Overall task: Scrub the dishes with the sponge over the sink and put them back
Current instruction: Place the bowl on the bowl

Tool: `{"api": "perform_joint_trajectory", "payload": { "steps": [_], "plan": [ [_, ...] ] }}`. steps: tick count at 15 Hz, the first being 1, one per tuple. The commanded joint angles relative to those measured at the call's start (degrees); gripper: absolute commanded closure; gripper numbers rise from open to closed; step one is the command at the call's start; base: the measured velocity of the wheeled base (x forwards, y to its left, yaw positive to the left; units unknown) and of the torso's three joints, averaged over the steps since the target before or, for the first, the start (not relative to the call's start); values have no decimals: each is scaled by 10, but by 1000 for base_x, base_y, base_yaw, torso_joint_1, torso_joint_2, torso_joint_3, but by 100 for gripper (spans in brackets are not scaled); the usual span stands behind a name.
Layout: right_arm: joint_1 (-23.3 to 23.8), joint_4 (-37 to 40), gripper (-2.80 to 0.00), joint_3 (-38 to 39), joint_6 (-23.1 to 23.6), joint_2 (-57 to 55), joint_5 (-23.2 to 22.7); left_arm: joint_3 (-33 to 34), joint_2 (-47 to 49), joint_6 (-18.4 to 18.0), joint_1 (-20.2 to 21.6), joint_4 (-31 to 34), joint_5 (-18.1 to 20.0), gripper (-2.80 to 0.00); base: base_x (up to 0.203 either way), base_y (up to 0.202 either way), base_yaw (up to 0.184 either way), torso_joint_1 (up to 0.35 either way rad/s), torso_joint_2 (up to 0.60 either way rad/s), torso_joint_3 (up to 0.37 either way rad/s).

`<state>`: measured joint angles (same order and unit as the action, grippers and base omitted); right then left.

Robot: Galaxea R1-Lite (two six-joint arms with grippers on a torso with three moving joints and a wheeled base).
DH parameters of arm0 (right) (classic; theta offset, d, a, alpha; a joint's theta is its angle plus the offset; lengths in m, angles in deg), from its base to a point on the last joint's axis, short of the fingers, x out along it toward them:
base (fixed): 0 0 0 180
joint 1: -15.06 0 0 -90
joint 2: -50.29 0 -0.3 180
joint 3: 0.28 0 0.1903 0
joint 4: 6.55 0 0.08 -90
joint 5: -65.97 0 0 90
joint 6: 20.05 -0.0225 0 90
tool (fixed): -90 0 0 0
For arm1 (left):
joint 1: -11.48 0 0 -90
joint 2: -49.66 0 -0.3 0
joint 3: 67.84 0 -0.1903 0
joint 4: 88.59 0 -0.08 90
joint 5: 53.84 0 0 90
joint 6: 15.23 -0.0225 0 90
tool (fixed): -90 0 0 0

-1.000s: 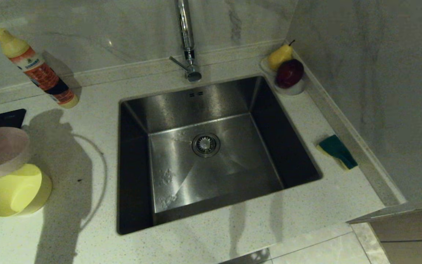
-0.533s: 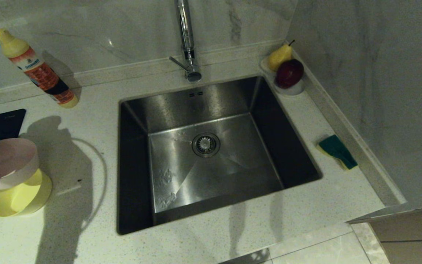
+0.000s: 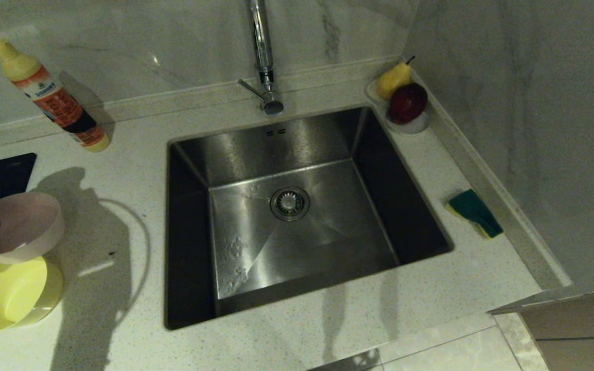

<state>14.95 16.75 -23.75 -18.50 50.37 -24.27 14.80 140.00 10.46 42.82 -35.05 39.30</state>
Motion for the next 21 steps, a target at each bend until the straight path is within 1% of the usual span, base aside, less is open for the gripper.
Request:
{"api": "perform_joint_trajectory", "payload": {
  "steps": [1, 4, 6, 9, 11, 16, 19, 21],
  "plan": [
    [-1, 0, 0, 0, 0, 0, 0, -4, -18, 3, 0, 1, 3, 0, 0, 0, 0, 0, 0, 0],
    [-1, 0, 0, 0, 0, 0, 0, -3, -48, 0, 0, 9, 3, 0, 0, 0, 0, 0, 0, 0],
    [0, 0, 0, 0, 0, 0, 0, -1, -55, -23, 5, 12, 2, 0, 0, 0, 0, 0, 0, 0],
    [-1, 0, 0, 0, 0, 0, 0, 25, -57, -75, 37, 36, 0, 0, 0, 0, 0, 0, 0, 0],
    [0, 0, 0, 0, 0, 0, 0, 51, -56, -90, 49, 36, -2, 0, 0, 0, 0, 0, 0, 0],
    [0, 0, 0, 0, 0, 0, 0, 106, -67, -94, 55, 31, 0, 0, 0, 0, 0, 0, 0, 0],
    [0, 0, 0, 0, 0, 0, 0, 112, -65, -94, 55, 28, 1, 0, 0, 0, 0, 0, 0, 0],
    [-1, 0, 0, 0, 0, 0, 0, 123, -60, -93, 55, 12, 3, 0, 0, 0, 0, 0, 0, 0]
  ]
}}
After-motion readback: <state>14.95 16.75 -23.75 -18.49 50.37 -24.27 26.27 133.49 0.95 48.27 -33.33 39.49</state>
